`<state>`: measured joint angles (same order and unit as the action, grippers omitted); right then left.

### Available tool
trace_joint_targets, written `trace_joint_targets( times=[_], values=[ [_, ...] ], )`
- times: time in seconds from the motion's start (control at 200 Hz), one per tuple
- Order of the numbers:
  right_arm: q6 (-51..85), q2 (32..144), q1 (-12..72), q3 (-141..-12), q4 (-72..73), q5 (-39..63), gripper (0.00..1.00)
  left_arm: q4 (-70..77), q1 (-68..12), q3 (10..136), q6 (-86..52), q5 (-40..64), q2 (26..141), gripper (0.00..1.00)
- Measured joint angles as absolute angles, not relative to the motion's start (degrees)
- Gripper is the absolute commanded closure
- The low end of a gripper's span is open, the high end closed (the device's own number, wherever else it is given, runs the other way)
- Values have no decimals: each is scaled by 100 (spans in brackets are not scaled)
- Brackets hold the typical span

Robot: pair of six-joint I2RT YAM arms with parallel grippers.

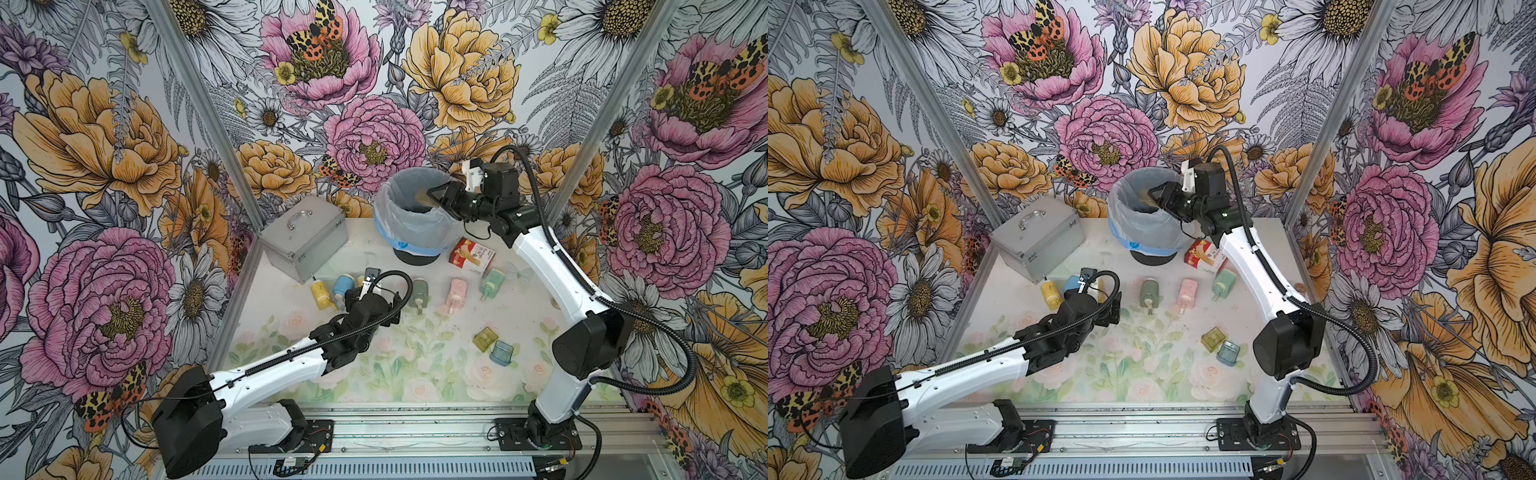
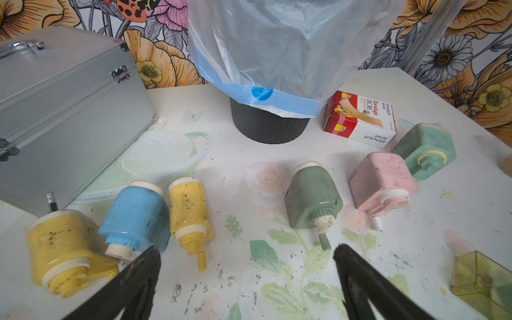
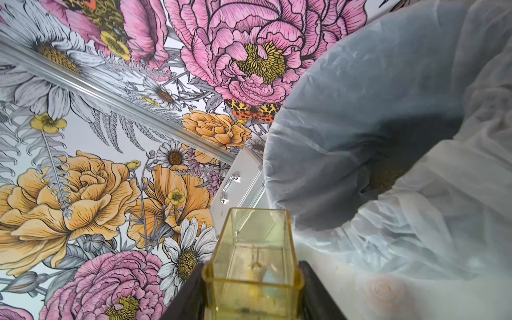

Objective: Take out the pencil sharpener tray and clean the shavings
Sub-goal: Place the container at the center of the board.

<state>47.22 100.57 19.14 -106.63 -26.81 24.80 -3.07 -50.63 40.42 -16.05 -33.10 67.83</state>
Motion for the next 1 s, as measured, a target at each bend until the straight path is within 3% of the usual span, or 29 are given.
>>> trace_joint_targets(
  times=[1.001],
  values=[
    [3284,8141,1959,-7848,-2016,1511,87,1496,-4558,3096,-1601,-2235,6938,1]
  ],
)
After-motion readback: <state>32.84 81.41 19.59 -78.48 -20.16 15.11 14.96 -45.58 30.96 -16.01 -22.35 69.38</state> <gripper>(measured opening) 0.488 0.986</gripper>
